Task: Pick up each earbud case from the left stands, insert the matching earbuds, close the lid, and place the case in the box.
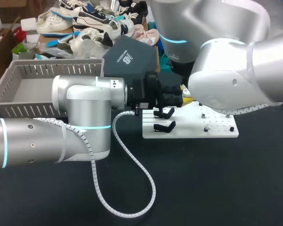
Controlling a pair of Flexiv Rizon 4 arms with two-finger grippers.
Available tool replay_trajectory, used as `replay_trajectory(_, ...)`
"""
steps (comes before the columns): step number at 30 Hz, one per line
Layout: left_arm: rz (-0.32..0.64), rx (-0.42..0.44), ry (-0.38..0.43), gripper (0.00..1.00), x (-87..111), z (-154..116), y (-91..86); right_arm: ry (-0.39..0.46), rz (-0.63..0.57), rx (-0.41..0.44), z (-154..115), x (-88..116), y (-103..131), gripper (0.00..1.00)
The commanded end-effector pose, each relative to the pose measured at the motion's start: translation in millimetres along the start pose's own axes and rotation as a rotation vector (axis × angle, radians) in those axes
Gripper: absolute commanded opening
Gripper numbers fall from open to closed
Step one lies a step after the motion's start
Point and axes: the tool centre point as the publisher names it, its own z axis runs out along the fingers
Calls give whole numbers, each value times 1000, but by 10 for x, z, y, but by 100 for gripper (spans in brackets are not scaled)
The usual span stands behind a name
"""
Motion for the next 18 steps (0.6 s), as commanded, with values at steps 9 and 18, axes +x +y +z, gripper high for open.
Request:
replay_trajectory(9, 1, -1, -4, 0, 11, 3, 2, -5, -1, 6, 10, -5, -14, 0)
replay_trajectory(18, 1, -1, -4, 0, 11, 3, 2, -5, -5, 3, 15, -32, 1, 0)
